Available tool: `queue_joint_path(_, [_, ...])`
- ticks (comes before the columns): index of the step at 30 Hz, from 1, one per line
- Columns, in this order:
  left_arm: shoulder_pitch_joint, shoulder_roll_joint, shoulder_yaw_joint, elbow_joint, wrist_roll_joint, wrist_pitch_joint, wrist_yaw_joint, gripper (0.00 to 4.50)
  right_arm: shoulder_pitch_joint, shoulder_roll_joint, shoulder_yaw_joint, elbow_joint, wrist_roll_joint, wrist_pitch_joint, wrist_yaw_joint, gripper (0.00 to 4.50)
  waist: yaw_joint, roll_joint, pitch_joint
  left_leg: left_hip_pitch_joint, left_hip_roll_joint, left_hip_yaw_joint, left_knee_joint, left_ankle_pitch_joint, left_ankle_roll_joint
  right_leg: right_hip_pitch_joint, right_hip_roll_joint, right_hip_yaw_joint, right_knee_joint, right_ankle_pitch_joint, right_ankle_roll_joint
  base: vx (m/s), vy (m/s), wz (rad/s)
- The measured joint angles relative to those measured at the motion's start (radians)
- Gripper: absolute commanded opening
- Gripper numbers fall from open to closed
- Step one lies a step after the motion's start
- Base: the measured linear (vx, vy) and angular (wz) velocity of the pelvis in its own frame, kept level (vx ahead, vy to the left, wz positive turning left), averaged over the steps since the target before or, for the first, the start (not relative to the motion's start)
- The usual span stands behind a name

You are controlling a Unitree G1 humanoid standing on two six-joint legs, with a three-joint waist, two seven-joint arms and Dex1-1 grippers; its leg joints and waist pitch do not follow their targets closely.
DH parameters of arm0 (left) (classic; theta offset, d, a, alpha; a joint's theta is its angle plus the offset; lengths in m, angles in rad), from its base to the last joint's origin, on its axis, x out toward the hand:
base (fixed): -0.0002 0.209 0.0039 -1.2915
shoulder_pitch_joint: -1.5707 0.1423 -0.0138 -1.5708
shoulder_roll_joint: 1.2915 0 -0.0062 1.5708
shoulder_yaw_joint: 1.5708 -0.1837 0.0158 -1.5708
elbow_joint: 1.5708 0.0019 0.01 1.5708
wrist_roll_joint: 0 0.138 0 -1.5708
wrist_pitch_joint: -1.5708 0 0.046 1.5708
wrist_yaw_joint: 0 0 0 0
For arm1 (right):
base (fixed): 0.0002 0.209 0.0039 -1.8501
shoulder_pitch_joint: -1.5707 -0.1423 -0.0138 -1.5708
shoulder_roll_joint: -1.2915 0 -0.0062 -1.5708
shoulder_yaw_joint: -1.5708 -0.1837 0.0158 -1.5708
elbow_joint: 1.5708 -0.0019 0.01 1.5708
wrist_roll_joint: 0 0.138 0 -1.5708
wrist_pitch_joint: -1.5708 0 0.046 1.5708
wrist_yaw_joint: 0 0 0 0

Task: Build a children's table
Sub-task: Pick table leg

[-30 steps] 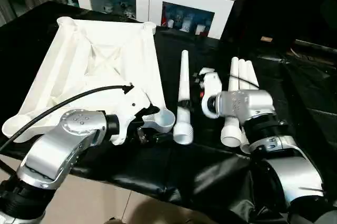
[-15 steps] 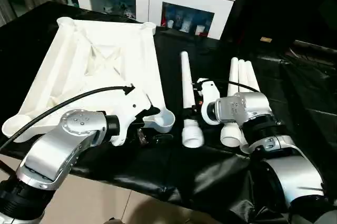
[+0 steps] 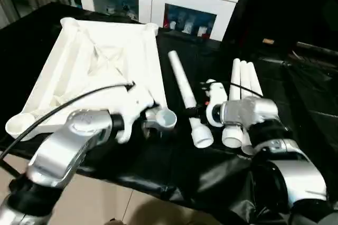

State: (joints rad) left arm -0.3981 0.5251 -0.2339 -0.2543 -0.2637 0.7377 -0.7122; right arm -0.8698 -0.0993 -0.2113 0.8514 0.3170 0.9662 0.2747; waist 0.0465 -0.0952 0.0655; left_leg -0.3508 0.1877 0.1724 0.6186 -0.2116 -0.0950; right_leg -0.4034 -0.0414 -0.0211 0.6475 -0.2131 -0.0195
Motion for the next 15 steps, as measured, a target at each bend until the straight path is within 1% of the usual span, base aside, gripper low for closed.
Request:
queue_joint_path(1, [-0.008, -0.040, 0.023, 0.026, 0.007, -0.023, 0.042, 4.50, 0.020, 0.006, -0.029, -0.030, 0.007, -0.032, -0.017, 1.82, 0.004, 0.002, 0.001, -0.001, 0.000, 0.000, 0.000, 0.000, 0.000, 0.000, 0.000, 0.000, 0.000, 0.000, 0.000, 0.000, 0.000, 0.00])
queue_joint_path(4, [-0.030, -0.110, 0.080, 0.083, 0.021, -0.065, 0.137, 4.50, 0.045, 0.020, -0.078, -0.108, 0.045, -0.107, -0.029, 1.82, 0.009, 0.006, 0.004, -0.002, 0.001, 0.000, 0.000, 0.003, 0.003, -0.001, 0.000, -0.001, 0.000, 0.001, 0.000, 0.000, 0.000, 0.00])
queue_joint_path(6, [-0.055, -0.133, 0.111, 0.108, 0.023, -0.073, 0.181, 4.50, 0.051, 0.017, -0.093, -0.169, 0.062, -0.123, -0.019, 1.82, 0.009, 0.007, 0.005, -0.002, 0.001, 0.000, 0.000, 0.003, 0.003, -0.001, 0.000, -0.001, 0.000, 0.001, 0.000, 0.000, 0.000, 0.00])
queue_joint_path(8, [-0.099, -0.184, 0.155, 0.144, 0.025, -0.106, 0.245, 4.50, 0.088, 0.016, -0.099, -0.298, 0.106, -0.144, 0.053, 1.82, 0.012, 0.007, 0.005, -0.004, 0.002, 0.000, 0.000, 0.003, 0.003, -0.001, 0.001, -0.003, -0.001, 0.001, 0.000, 0.000, 0.000, 0.00])
queue_joint_path(10, [-0.145, -0.219, 0.186, 0.160, 0.019, -0.113, 0.285, 4.50, 0.100, 0.016, -0.097, -0.398, 0.161, -0.136, 0.138, 1.81, 0.011, 0.007, 0.005, -0.004, 0.002, 0.000, 0.000, 0.003, 0.004, -0.001, 0.000, -0.003, -0.002, 0.001, 0.000, 0.000, 0.000, 0.00])
queue_joint_path(11, [-0.169, -0.244, 0.207, 0.169, -0.004, -0.091, 0.291, 4.50, 0.110, 0.010, -0.096, -0.441, 0.189, -0.123, 0.179, 1.81, 0.012, 0.007, 0.005, -0.004, 0.002, 0.000, 0.000, 0.003, 0.004, -0.001, 0.000, -0.004, -0.002, 0.001, 0.000, 0.000, 0.000, 0.00])
queue_joint_path(12, [-0.200, -0.276, 0.239, 0.188, -0.053, -0.056, 0.289, 4.50, 0.127, 0.003, -0.094, -0.487, 0.214, -0.112, 0.225, 1.81, 0.015, 0.007, 0.004, -0.004, 0.002, 0.000, 0.000, 0.003, 0.004, -0.001, 0.000, -0.004, -0.002, 0.001, 0.000, 0.000, 0.000, 0.00])
queue_joint_path(14, [-0.257, -0.335, 0.320, 0.222, -0.177, 0.017, 0.276, 4.50, 0.170, -0.010, -0.069, -0.559, 0.257, -0.099, 0.306, 1.81, 0.020, 0.006, 0.004, -0.004, 0.002, 0.000, 0.000, 0.003, 0.005, 0.000, 0.000, -0.005, -0.002, 0.000, -0.001, 0.000, 0.000, 0.00])
queue_joint_path(15, [-0.285, -0.366, 0.363, 0.241, -0.256, 0.053, 0.270, 4.50, 0.196, -0.020, -0.056, -0.587, 0.276, -0.093, 0.337, 1.81, 0.023, 0.006, 0.004, -0.005, 0.002, 0.000, 0.000, 0.004, 0.006, 0.000, 0.000, -0.005, -0.003, 0.001, -0.001, 0.000, 0.000, 0.00])
